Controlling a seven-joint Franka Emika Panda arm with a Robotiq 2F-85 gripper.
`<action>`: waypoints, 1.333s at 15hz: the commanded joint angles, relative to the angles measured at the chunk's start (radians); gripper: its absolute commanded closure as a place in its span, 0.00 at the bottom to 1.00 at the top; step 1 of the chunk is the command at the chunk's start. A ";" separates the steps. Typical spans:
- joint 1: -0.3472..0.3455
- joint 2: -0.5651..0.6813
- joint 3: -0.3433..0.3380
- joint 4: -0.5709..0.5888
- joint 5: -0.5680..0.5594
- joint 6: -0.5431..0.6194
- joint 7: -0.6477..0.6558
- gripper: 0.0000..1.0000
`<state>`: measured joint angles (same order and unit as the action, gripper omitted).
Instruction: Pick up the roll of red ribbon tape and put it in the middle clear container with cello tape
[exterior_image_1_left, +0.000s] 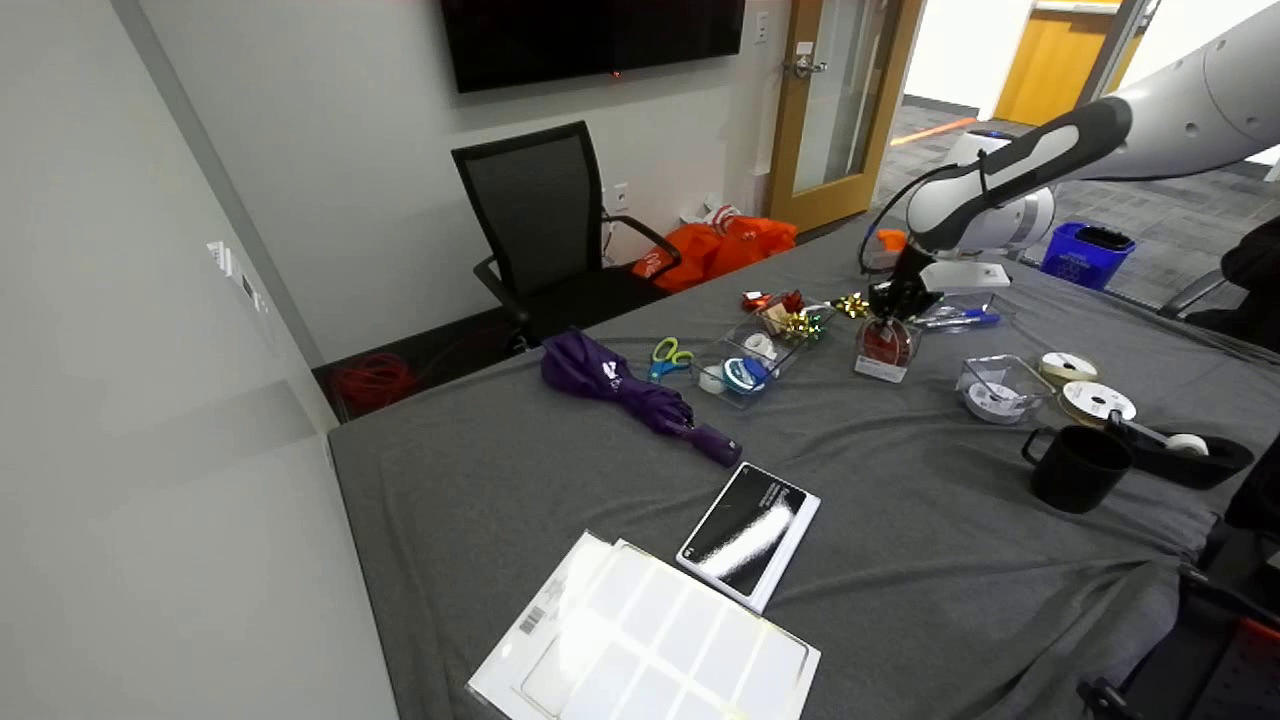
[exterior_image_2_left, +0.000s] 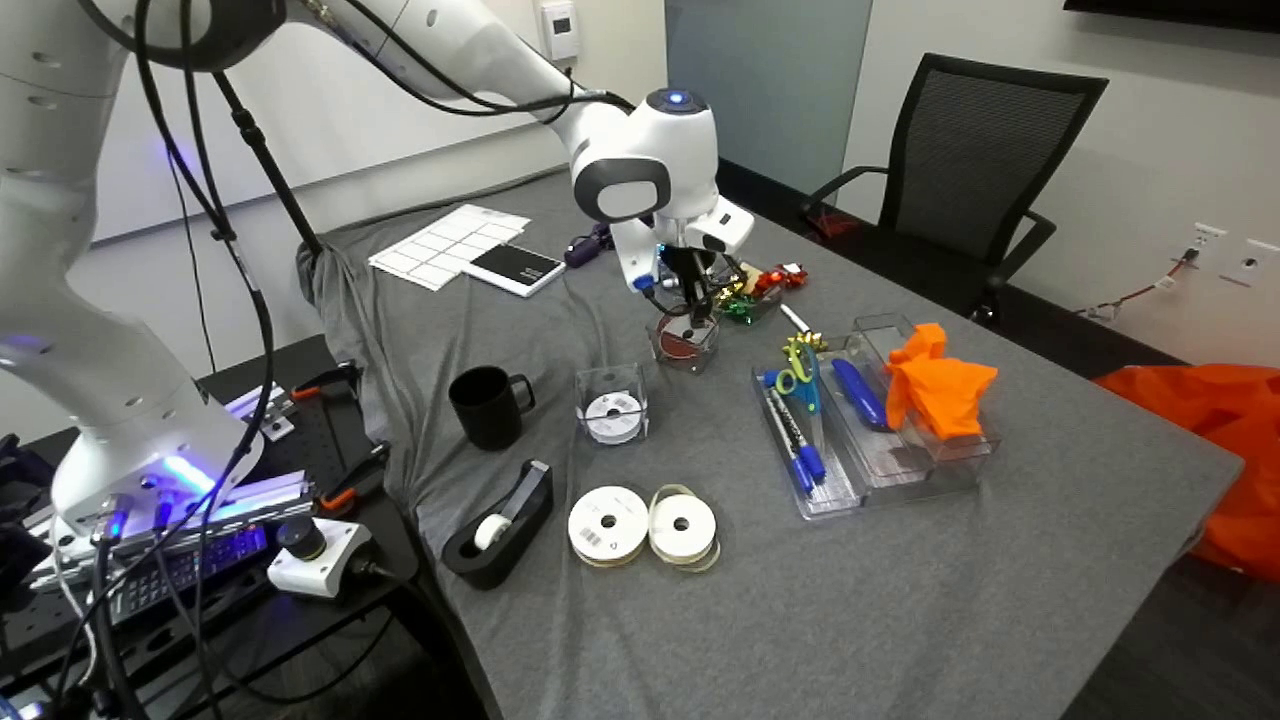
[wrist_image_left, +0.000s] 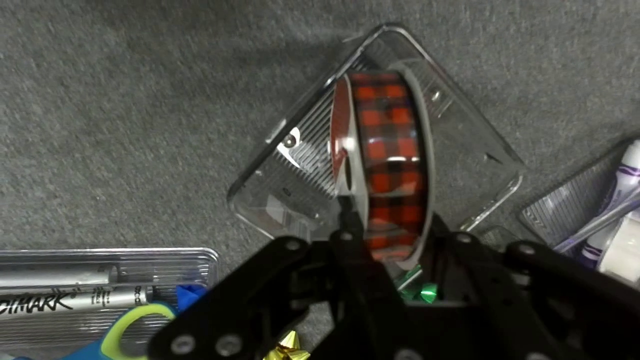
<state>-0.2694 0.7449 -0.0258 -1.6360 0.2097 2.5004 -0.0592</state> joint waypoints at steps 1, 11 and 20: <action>0.008 -0.059 -0.015 -0.044 0.004 -0.033 0.037 0.93; -0.003 -0.204 0.000 -0.113 0.045 -0.098 0.046 0.93; 0.024 -0.216 0.048 -0.028 0.254 -0.113 0.142 0.93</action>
<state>-0.2538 0.5244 0.0010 -1.6971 0.3862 2.3960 0.0407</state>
